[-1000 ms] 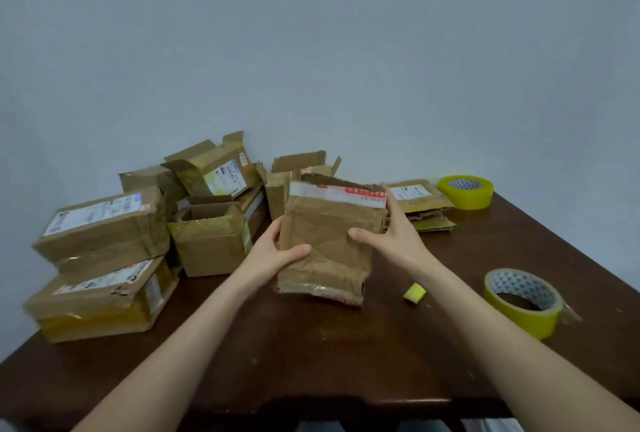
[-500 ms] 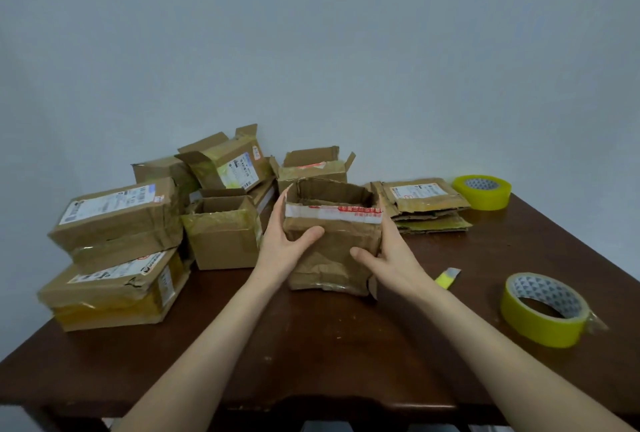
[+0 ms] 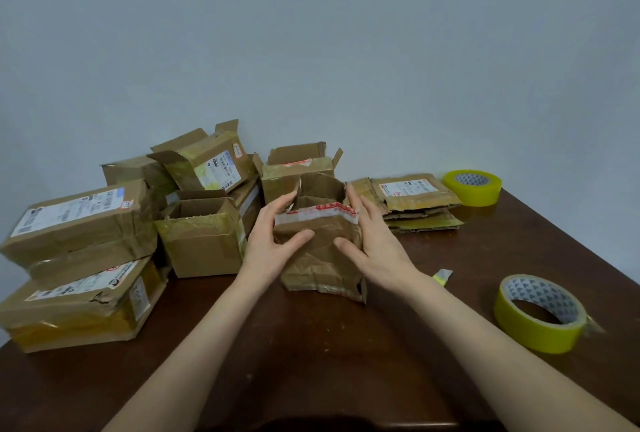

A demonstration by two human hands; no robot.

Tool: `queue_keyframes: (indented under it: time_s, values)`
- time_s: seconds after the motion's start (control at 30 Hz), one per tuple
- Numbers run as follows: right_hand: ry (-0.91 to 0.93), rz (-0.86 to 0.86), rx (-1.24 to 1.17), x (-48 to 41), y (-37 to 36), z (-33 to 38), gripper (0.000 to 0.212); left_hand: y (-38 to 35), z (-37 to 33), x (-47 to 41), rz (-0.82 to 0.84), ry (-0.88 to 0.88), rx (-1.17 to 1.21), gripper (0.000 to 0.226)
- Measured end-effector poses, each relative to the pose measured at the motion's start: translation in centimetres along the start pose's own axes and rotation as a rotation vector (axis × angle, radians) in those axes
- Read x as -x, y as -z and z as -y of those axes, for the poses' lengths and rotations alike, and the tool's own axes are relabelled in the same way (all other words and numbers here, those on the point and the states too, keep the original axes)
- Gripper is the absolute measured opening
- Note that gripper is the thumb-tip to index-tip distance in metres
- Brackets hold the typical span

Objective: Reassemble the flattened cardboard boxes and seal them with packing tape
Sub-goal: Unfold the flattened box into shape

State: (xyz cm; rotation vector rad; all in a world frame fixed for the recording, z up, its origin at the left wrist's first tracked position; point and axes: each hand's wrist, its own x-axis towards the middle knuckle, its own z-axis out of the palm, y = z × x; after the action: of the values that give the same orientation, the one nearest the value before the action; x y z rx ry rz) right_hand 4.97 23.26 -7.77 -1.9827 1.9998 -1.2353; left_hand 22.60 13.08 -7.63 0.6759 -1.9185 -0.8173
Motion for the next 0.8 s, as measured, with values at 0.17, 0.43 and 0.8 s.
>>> queue_keyframes:
  time_s: [0.17, 0.43, 0.8]
  values:
    - [0.012, -0.002, -0.05, 0.0, 0.3, -0.2, 0.081, 0.3, -0.9, -0.5, -0.094, -0.107, -0.213, 0.067]
    - [-0.139, -0.01, -0.397, -1.4, 2.7, 0.6, 0.075, 1.6, -2.0, -1.8, -0.082, -0.238, -0.458, 0.043]
    - [-0.546, 0.068, -0.152, -9.0, 6.6, 3.9, 0.024, 3.3, -2.2, -1.2, -0.006, -0.374, -0.413, 0.026]
